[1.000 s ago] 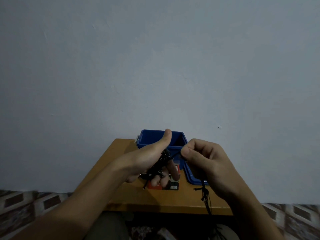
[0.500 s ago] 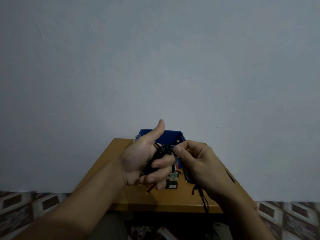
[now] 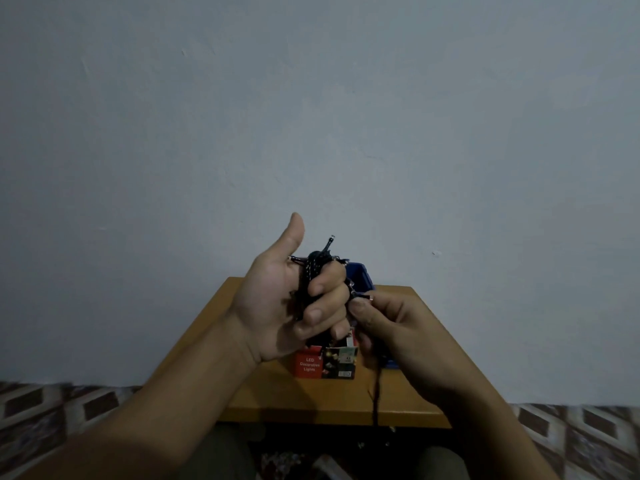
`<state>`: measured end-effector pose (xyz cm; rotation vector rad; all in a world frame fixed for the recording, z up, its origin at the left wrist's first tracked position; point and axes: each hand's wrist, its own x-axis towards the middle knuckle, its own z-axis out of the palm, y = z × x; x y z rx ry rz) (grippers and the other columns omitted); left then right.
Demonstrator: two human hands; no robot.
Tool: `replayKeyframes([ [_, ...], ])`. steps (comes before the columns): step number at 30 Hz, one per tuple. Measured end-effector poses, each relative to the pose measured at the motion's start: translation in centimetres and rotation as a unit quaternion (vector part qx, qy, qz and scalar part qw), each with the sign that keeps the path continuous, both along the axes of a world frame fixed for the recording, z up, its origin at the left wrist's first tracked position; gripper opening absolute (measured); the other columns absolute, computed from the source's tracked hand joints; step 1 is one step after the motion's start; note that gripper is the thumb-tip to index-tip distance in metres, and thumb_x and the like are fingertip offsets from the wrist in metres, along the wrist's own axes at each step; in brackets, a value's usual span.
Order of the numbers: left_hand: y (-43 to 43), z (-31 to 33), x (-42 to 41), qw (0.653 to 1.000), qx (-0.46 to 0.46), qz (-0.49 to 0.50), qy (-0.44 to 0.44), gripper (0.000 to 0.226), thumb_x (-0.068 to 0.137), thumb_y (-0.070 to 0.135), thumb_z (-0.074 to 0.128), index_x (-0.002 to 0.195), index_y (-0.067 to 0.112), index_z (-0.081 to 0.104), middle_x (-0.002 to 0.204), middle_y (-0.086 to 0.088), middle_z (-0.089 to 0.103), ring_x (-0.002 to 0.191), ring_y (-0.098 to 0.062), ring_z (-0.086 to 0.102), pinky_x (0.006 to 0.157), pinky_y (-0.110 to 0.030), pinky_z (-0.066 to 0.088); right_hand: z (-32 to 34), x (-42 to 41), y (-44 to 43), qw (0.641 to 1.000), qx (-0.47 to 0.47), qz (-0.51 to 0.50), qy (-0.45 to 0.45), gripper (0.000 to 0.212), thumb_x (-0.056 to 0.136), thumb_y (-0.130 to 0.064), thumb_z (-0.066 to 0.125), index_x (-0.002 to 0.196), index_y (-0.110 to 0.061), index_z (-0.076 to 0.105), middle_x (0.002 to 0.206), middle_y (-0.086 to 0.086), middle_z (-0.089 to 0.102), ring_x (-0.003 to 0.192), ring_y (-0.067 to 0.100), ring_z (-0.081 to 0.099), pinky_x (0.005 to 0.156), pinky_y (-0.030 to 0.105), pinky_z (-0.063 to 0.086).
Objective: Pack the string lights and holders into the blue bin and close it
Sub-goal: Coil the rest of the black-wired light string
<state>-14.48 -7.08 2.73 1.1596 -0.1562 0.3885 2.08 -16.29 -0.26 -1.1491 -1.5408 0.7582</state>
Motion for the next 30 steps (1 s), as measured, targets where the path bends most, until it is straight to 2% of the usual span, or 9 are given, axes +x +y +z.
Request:
replayKeyframes([
  [2,-0.1,0.1,0.1,1.000,-0.004,0.015,-0.002,0.082,0.094,0.077,0.018,0.059,0.009,0.048,0.046,-0.006,0.049,0.035,-0.016,0.044,0.063,-0.036,0.045,-0.1,0.0,0.1,0.999,-0.032,0.003,0.008,0.039,0.100,-0.035,0.048,0.090,0.002,0.058,0.053,-0.007,0.047,0.043,0.007,0.037,0.047,0.024,0.032],
  [5,-0.4,0.5,0.0,0.998,-0.014,0.061,-0.006,0.081,0.094,0.076,0.017,0.057,0.010,0.047,0.044,-0.005,0.046,0.034,-0.016,0.040,0.060,-0.035,0.044,-0.4,0.0,0.1,0.998,-0.060,0.008,-0.019,0.044,0.102,-0.037,0.048,0.096,0.005,0.059,0.051,-0.009,0.045,0.040,0.004,0.034,0.041,0.018,0.028],
  [8,-0.6,1.2,-0.1,0.994,-0.039,0.100,-0.024,0.079,0.094,0.074,0.017,0.060,0.011,0.050,0.048,-0.004,0.045,0.036,-0.016,0.038,0.058,-0.033,0.047,-0.8,-0.1,0.0,0.996,-0.071,0.007,-0.058,0.039,0.104,-0.039,0.044,0.093,-0.005,0.061,0.052,-0.011,0.046,0.043,0.004,0.035,0.044,0.020,0.028],
  [12,-1.1,1.5,0.2,0.986,-0.060,0.154,-0.032,0.077,0.096,0.071,0.020,0.073,0.008,0.059,0.063,-0.007,0.052,0.049,-0.018,0.044,0.067,-0.037,0.052,-0.9,-0.5,0.1,0.994,-0.084,0.006,-0.072,0.036,0.106,-0.037,0.042,0.094,-0.008,0.060,0.052,-0.012,0.048,0.044,0.002,0.037,0.045,0.018,0.030],
  [17,-1.4,1.6,0.3,0.976,-0.086,0.196,-0.044,0.069,0.098,0.063,0.031,0.082,0.005,0.065,0.078,-0.012,0.063,0.060,-0.021,0.058,0.076,-0.040,0.056,-1.3,-0.8,0.3,0.996,-0.058,-0.057,-0.030,0.027,0.103,-0.036,0.050,0.104,-0.010,0.050,0.050,-0.017,0.055,0.042,-0.003,0.047,0.043,0.012,0.034],
  [21,-1.8,1.7,0.2,0.973,-0.115,0.188,-0.066,0.073,0.098,0.062,0.033,0.101,0.000,0.072,0.109,-0.021,0.071,0.094,-0.031,0.072,0.097,-0.046,0.052,-1.5,-0.4,0.3,0.997,-0.003,-0.081,-0.008,0.030,0.099,-0.028,0.058,0.097,0.000,0.049,0.053,-0.011,0.058,0.043,-0.002,0.049,0.043,0.012,0.035],
  [24,-2.1,1.9,0.3,0.977,-0.124,0.148,-0.087,0.077,0.098,0.065,0.031,0.130,-0.001,0.055,0.136,-0.023,0.059,0.125,-0.037,0.059,0.113,-0.047,0.040,-1.7,-0.4,0.4,0.997,-0.002,-0.072,0.000,0.027,0.095,-0.026,0.064,0.090,0.000,0.055,0.059,-0.002,0.063,0.042,-0.001,0.050,0.043,0.011,0.036],
  [27,-2.0,1.8,0.7,0.972,-0.116,0.185,-0.090,0.079,0.097,0.065,0.030,0.139,0.000,0.049,0.137,-0.021,0.059,0.129,-0.036,0.056,0.115,-0.045,0.035,-1.6,-0.4,0.3,0.998,-0.013,-0.060,-0.006,0.026,0.096,-0.026,0.063,0.090,0.000,0.063,0.068,0.003,0.066,0.043,-0.002,0.052,0.043,0.009,0.036],
  [30,-2.0,1.6,1.1,0.964,-0.078,0.245,-0.065,0.077,0.096,0.064,0.031,0.139,0.003,0.049,0.135,-0.014,0.063,0.135,-0.028,0.051,0.117,-0.041,0.031,-1.7,-0.4,0.2,0.997,-0.038,-0.058,-0.030,0.029,0.099,-0.030,0.057,0.094,-0.003,0.064,0.064,-0.004,0.062,0.046,-0.003,0.051,0.045,0.009,0.036],
])
